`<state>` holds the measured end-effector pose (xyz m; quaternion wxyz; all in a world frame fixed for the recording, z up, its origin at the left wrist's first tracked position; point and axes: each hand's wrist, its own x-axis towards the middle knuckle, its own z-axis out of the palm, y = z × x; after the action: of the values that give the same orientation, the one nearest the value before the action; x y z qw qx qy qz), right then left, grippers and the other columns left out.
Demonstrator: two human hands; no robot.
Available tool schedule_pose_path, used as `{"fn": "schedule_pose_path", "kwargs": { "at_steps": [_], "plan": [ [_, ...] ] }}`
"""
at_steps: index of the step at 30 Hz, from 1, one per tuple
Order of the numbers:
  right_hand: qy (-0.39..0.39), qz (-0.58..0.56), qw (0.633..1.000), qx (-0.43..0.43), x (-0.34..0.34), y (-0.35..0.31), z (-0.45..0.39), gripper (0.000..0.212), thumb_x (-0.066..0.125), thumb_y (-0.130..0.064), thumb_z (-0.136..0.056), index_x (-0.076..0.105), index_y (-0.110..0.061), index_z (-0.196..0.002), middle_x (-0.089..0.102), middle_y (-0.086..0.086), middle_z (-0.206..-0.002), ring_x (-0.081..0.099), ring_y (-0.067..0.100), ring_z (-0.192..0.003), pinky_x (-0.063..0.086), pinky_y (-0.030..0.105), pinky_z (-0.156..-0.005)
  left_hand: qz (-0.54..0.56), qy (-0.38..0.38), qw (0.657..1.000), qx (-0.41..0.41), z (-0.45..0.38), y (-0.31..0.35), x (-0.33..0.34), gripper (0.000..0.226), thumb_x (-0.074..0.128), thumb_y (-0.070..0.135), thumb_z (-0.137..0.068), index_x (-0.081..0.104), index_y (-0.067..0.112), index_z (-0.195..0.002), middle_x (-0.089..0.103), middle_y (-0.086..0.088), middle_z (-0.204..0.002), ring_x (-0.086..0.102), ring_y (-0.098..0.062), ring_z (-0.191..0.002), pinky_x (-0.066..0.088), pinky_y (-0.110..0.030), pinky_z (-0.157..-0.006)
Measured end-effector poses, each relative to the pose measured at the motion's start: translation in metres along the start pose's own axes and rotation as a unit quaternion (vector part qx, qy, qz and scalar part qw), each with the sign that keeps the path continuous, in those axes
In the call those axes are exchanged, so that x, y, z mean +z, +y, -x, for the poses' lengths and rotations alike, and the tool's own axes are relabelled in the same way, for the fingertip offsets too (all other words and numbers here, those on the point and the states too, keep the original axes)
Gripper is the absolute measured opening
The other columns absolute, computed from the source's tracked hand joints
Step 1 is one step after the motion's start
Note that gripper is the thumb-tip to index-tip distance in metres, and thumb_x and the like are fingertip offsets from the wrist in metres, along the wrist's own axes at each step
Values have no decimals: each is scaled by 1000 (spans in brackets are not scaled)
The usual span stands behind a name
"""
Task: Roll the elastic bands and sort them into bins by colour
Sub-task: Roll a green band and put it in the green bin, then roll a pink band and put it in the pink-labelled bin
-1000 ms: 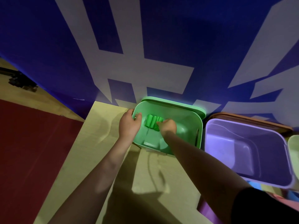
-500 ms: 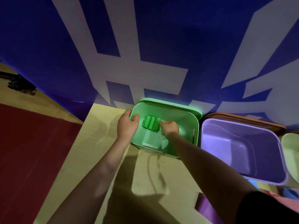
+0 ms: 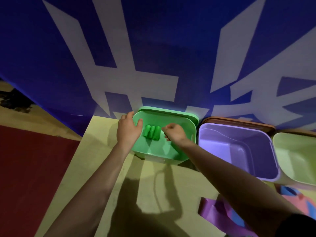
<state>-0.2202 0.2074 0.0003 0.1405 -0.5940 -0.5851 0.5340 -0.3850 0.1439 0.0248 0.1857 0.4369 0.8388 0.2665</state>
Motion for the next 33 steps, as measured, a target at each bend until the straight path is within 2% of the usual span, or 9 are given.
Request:
{"fn": "schedule_pose_path", "kwargs": {
  "at_steps": [3, 6, 10, 14, 18, 22, 27, 30, 33],
  "plan": [
    [16, -71, 994, -79, -29, -11, 41, 9, 57, -12, -92, 57, -15, -83, 58, 0, -73, 57, 12, -61, 47, 27, -61, 1, 26, 999, 23, 22, 32, -16, 63, 52, 36, -94, 31, 9, -146, 44, -18, -137, 39, -35, -127, 36, -43, -103],
    [47, -130, 983, -123, -68, -3, 88, 11, 56, -7, -92, 58, -15, -85, 60, 3, -75, 57, 3, -56, 44, 18, -55, 95, 5, 990, 101, 67, 74, -22, 52, 54, 29, -94, 41, 13, -141, 50, -10, -129, 48, -25, -119, 41, -37, -100],
    [111, -186, 967, -137, -124, 28, 154, 11, 54, -7, -95, 59, -9, -86, 61, 4, -70, 54, -1, -51, 43, 14, -52, 195, -141, 960, 143, 139, 127, -10, 33, 57, 15, -93, 56, 12, -126, 59, -3, -110, 56, -6, -86, 40, -5, -72],
    [170, -202, 958, -111, -171, 85, 223, 13, 54, -6, -95, 61, -10, -85, 62, 3, -70, 55, -1, -51, 42, 14, -53, 250, -300, 913, 113, 212, 144, 15, 20, 53, 10, -95, 61, 15, -113, 64, -3, -96, 59, -6, -77, 47, -20, -71],
    [217, -181, 956, -81, -202, 145, 283, 14, 53, -6, -95, 61, -9, -84, 61, 4, -68, 53, -3, -49, 41, 12, -50, 253, -378, 888, 63, 269, 146, 44, 22, 49, 9, -97, 60, 9, -116, 63, -1, -93, 59, -10, -75, 48, -10, -58],
    [212, -162, 963, -43, -216, 206, 322, 11, 56, -9, -94, 63, -5, -85, 62, 2, -65, 54, 6, -52, 42, 18, -53, 209, -393, 894, 50, 303, 143, 82, 21, 48, 10, -98, 60, 10, -115, 63, -3, -91, 58, -7, -70, 45, -11, -57],
    [181, -86, 980, 21, -217, 268, 332, 14, 56, -4, -92, 63, 3, -83, 62, 5, -64, 54, -2, -47, 41, 12, -50, 141, -386, 911, 31, 324, 123, 131, 15, 53, 12, -95, 63, 15, -106, 63, -5, -90, 58, -12, -72, 46, -20, -62],
    [172, -22, 984, 41, -219, 294, 321, 6, 60, -7, -89, 65, -5, -85, 65, -1, -69, 58, 3, -58, 45, 21, -58, 99, -356, 929, 29, 330, 119, 157, 14, 58, 14, -92, 65, 16, -104, 64, -5, -90, 59, -18, -84, 47, -27, -74],
    [160, 31, 986, 44, -228, 305, 305, 2, 62, -13, -88, 64, -12, -88, 65, -2, -73, 61, 14, -66, 52, 34, -69, 66, -331, 940, 52, 337, 130, 178, 21, 58, 13, -92, 67, 7, -110, 68, -11, -98, 62, -22, -90, 41, -17, -66]
  ]
}}
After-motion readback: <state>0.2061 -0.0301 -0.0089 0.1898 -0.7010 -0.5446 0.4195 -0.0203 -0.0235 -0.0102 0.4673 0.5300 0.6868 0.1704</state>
